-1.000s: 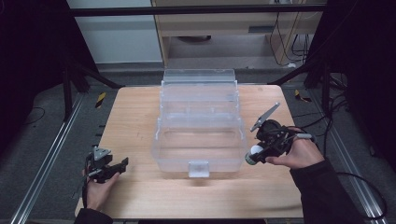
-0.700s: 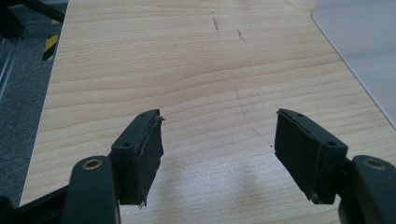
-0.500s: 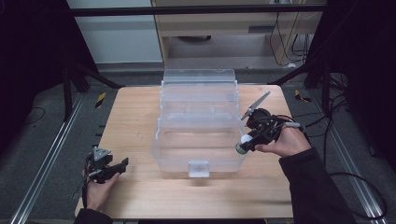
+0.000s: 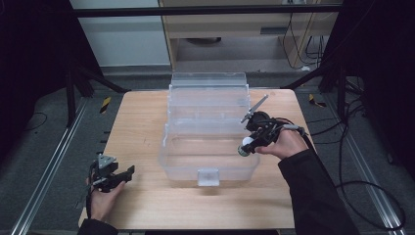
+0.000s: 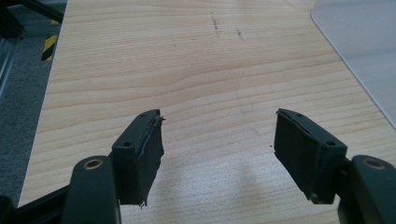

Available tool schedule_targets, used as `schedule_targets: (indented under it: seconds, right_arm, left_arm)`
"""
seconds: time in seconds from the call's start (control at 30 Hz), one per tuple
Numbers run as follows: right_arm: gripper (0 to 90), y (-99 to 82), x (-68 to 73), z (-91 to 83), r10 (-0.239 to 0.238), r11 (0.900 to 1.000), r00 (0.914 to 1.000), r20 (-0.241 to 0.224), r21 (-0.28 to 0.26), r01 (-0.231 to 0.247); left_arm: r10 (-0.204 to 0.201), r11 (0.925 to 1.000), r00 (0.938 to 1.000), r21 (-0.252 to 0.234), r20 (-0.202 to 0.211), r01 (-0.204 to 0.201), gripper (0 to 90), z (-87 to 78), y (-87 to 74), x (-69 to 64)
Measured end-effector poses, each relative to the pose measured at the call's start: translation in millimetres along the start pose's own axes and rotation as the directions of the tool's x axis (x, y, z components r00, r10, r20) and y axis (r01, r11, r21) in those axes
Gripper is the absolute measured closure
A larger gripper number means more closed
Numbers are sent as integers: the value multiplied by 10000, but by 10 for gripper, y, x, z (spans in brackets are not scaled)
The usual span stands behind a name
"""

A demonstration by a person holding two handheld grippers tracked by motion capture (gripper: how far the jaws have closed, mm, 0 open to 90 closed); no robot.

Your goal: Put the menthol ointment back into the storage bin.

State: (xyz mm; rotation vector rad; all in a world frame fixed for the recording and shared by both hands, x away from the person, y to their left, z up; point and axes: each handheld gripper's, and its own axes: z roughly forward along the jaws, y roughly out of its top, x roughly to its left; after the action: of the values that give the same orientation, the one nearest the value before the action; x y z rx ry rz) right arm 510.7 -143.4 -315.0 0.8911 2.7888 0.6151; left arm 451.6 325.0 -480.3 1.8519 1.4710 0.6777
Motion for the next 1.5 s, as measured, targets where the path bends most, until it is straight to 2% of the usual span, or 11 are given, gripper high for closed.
schedule_targets:
  seconds: [0.13,0.23,0.47,0.63,0.83,1.17,1.5]
  right_arm:
    - [506,32,-8,132,-148,9994,9999,38,329,146]
    - [506,26,-15,188,-105,9995,9999,-71,284,107]
    - [506,-65,-70,327,60,9983,9999,-103,581,-54]
    - [506,-107,-82,410,1,9977,9999,-134,681,8]
    - [506,-125,-89,459,-16,9974,9999,-142,716,26]
    - [505,-178,-91,568,-197,9937,9996,-218,1097,219]
    - [504,-241,-96,633,-180,9909,9996,-228,1330,209]
  left_arm:
    - [-12,10000,10000,-10,2,12,322,-3,-1,2]
    - [-8,10000,10000,-27,-7,8,323,-4,0,2]
    - [-11,10000,10000,-76,-33,11,325,-12,3,1]
    - [-5,10000,10000,-81,-45,4,328,-14,2,1]
    - [18,10000,10000,-96,-62,-19,329,-16,3,2]
    - [10,10000,10000,-94,-63,-11,329,-15,3,0]
    - [12,10000,10000,-77,-64,-12,329,-13,2,0]
